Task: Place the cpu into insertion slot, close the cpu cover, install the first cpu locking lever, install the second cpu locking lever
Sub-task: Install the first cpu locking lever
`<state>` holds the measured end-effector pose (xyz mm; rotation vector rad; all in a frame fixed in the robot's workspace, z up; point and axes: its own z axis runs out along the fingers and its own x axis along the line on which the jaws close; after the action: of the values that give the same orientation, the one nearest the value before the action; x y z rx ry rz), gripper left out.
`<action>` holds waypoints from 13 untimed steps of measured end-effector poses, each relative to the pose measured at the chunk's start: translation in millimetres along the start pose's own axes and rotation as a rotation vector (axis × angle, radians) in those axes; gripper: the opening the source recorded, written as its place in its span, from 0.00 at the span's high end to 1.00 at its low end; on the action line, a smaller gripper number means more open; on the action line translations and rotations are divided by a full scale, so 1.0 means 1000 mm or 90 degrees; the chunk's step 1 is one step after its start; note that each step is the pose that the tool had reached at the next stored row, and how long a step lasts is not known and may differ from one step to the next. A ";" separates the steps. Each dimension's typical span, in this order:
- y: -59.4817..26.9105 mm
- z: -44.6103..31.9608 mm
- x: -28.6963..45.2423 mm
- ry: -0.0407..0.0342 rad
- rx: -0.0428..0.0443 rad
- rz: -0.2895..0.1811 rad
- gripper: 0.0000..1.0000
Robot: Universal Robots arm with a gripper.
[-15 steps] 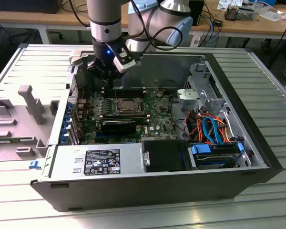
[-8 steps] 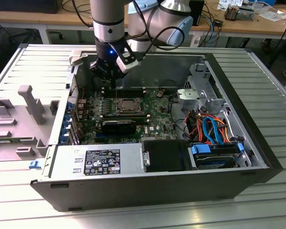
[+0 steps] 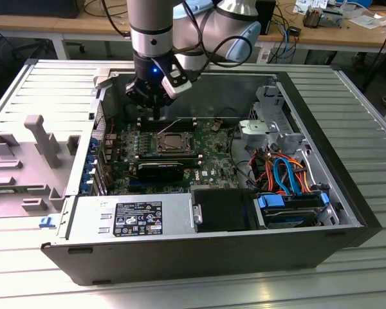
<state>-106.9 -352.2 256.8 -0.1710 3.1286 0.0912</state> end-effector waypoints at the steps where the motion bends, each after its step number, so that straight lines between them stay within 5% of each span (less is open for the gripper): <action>1: -0.0001 0.0000 -0.0006 0.0000 0.0000 0.000 0.89; 13: -0.0007 0.0031 -0.0048 0.0000 -0.0001 -0.001 0.89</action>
<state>-102.0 -352.2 253.7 -0.1735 3.1285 0.0913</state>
